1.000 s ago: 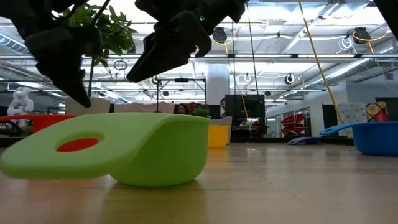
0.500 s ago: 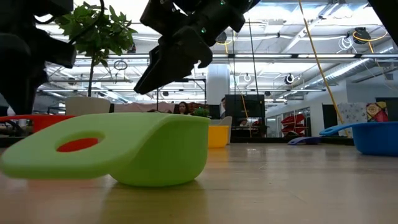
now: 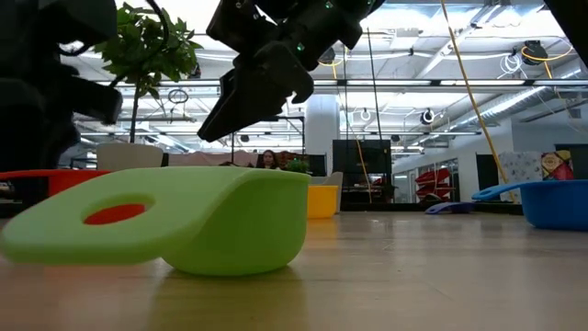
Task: Nest measuring cups in basket
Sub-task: Move the red measuring cup to the middle of the table
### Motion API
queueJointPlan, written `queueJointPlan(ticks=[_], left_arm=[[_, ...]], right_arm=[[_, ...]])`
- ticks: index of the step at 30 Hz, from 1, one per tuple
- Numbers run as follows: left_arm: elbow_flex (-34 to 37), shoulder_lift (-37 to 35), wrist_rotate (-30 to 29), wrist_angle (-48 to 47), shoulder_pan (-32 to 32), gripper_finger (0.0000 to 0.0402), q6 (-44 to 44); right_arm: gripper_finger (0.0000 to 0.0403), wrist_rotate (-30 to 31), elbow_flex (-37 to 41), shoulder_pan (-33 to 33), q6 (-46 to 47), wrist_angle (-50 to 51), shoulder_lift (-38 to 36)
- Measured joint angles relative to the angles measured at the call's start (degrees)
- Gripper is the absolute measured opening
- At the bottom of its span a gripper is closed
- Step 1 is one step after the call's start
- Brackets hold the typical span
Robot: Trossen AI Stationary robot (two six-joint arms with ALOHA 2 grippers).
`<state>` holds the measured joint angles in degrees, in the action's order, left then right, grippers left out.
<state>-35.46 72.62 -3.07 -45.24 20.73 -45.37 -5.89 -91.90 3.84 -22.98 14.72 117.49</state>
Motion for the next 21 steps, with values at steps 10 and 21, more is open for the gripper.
queueJointPlan(ticks=[10,21], left_arm=[[0.0,2.05,-0.69,9.95,-2.18,0.0145,3.43],[0.0,2.07,-3.6,18.59,-8.85,0.0145,11.08]], right_arm=[[0.0183,-0.09,0.0,0.0,-0.15,-0.11,0.0],[0.0183,-1.88,0.0,1.55,-1.7,0.22,0.0]])
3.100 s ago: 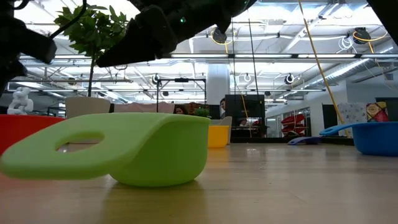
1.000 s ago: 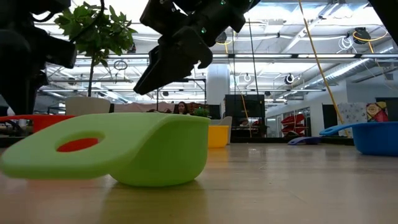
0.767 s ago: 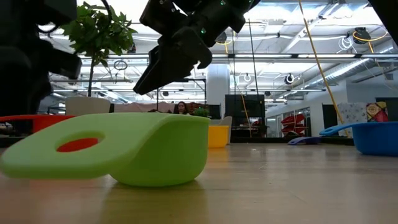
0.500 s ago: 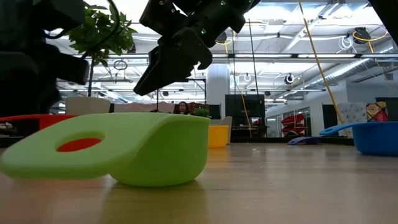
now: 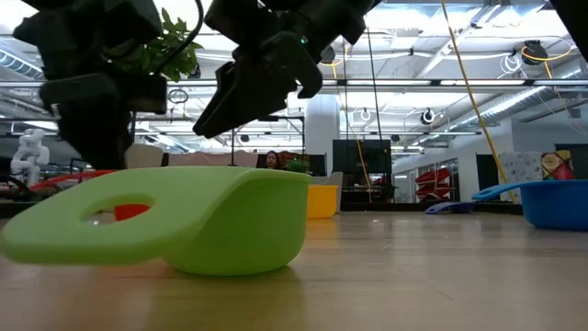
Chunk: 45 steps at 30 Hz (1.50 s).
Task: Nest measuring cups in basket
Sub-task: Move the red measuring cup to the middle of the table
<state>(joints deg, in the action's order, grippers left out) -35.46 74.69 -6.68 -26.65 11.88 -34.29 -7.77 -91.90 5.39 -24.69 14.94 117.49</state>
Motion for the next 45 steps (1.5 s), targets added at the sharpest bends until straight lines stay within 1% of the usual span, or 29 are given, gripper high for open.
queueJointPlan(ticks=[6,9,12,15,19,23,28,33,37,41,45], left_arm=[[0.0,-0.01,-1.03,5.32,-2.55,0.0145,2.87],[0.0,-0.01,-1.07,7.32,-3.29,0.0145,4.01],[0.0,-0.01,-1.29,6.89,-3.7,0.0145,5.24],[-0.02,-0.01,-1.51,5.73,-4.13,0.0145,7.28],[-0.93,-1.19,-3.61,1.6,-5.32,0.0145,9.47],[-2.19,-4.24,-4.42,-1.5,-6.69,0.0145,11.01],[-4.15,-9.36,-6.27,-4.04,-7.12,0.0145,13.64],[-6.68,-16.37,-8.85,-3.49,-7.0,0.0145,17.52],[-8.93,-21.23,-10.65,-3.36,-6.97,0.0145,19.92],[-9.88,-23.8,-11.87,-3.59,-6.86,0.0145,21.38],[-9.88,-24.17,-11.89,-4.16,-6.86,0.0145,21.82]], right_arm=[[0.0183,-0.28,0.0,0.17,0.0,1.3,0.0],[0.0183,-1.37,0.0,0.21,0.02,1.92,0.0],[0.0183,-1.49,0.3,0.22,0.0,1.75,-0.04],[0.0183,-1.6,2.52,0.26,0.0,0.09,-0.13],[0.0183,-1.53,4.92,0.31,0.0,-1.28,-0.13],[0.0183,-1.51,6.03,0.31,0.85,-4.82,-0.13],[0.0183,-1.55,6.05,0.37,0.9,-6.4,-0.13],[0.0183,-1.58,6.81,0.35,1.0,-7.44,-0.11],[0.0183,-3.49,6.82,0.49,1.24,-8.04,0.28],[0.0183,-3.43,6.91,0.8,1.01,-8.69,0.48],[0.0183,-4.35,6.88,0.9,0.98,-8.57,0.42]])
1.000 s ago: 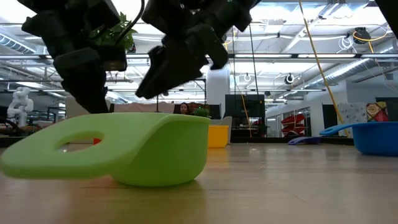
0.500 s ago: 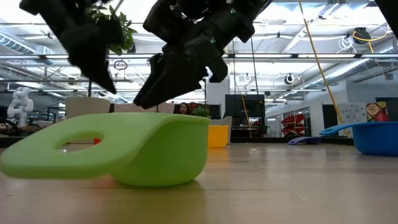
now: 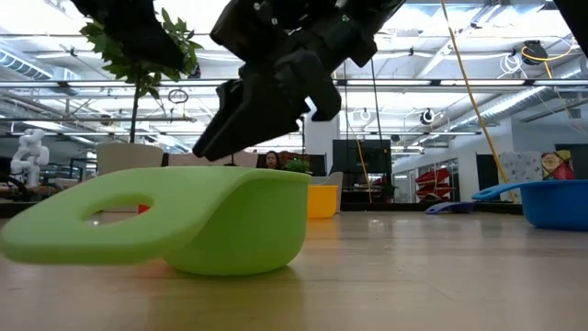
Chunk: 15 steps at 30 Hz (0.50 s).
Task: Nest measuring cups in basket
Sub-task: Move the red measuring cup to the middle of the table
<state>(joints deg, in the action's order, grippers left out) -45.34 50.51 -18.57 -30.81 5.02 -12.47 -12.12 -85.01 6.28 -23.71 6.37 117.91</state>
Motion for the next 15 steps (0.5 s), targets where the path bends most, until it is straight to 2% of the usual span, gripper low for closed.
queueJointPlan(ticks=[15], left_arm=[[0.0,0.47,0.0,-0.9,0.0,0.0145,-0.09]], right_arm=[[0.0183,0.72,-0.07,-0.73,-0.96,1.75,2.02]])
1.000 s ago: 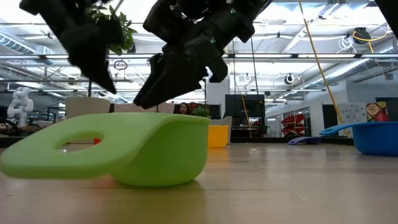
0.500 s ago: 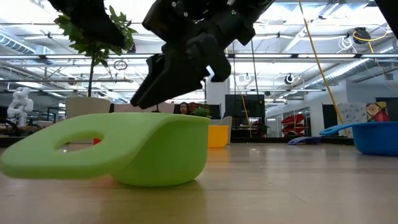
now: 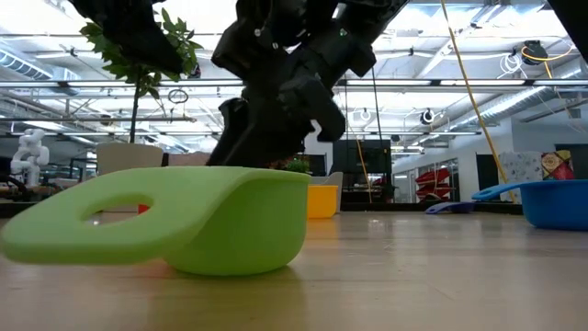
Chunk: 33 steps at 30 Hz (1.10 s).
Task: Nest measuring cups in basket
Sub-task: Move the red measuring cup to the middle of the table
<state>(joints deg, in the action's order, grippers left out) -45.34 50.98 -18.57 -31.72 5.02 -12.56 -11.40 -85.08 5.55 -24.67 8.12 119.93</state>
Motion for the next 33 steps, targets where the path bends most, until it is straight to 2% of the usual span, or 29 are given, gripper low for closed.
queueJointPlan(ticks=[17,23,28,33], left_arm=[[0.0,0.0,0.02,-1.71,0.15,0.0145,-0.44],[0.0,0.0,0.02,-1.77,0.15,0.0145,-0.47],[0.0,0.01,0.01,-2.11,0.15,0.0145,-0.64],[0.0,0.0,0.02,-2.46,0.15,0.0145,-0.73]], right_arm=[[0.0183,5.42,-0.02,-1.06,-0.28,7.95,0.12],[0.0177,5.63,-0.02,-1.12,-0.41,8.49,0.12],[0.0121,5.64,-0.02,-1.12,-1.37,8.78,0.12],[0.0017,5.72,-0.02,-1.12,-3.7,10.98,0.12]])
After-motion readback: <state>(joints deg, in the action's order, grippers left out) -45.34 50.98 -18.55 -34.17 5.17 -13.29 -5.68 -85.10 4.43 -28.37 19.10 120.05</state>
